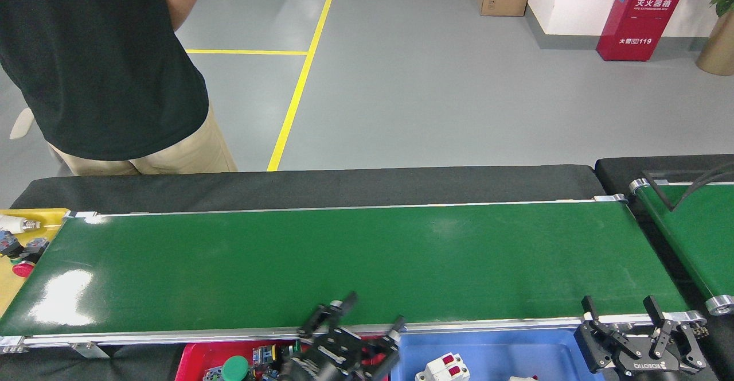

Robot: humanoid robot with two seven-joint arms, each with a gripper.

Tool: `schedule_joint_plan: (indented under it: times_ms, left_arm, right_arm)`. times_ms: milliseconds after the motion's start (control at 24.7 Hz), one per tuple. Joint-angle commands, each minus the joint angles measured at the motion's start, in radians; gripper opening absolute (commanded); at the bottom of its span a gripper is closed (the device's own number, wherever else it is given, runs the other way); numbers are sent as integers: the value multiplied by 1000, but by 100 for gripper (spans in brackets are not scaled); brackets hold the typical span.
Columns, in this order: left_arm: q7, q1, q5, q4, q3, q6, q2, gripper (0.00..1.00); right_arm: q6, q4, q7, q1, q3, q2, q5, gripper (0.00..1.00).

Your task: Pick switch part from conveyor to tray

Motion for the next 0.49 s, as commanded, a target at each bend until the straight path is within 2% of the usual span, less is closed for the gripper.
schedule_joint_plan:
  times_ms: [0,40,81,162,283,445]
  left_arm:
    - [48,10,-1,-14,139,-6,44,100]
    - [48,41,-2,-6,223,-44,90,100]
    - [48,64,-2,4,282,-80,110,100]
    - [41,85,-1,38,369,-135,114,100]
    - [40,139,4,35,383,-150,113,100]
    - [44,197,1,20,392,-149,113,100]
  right_arm:
    - [-4,-14,-1,3,15,-4,-1,98]
    - [-3,-14,-1,5,23,1,-1,98]
    - [-1,-12,-1,6,26,4,-1,98]
    - [-1,-14,0,15,47,13,2,98]
    - [7,-14,18,20,110,18,2,97]
    - [-1,-17,26,31,128,22,2,98]
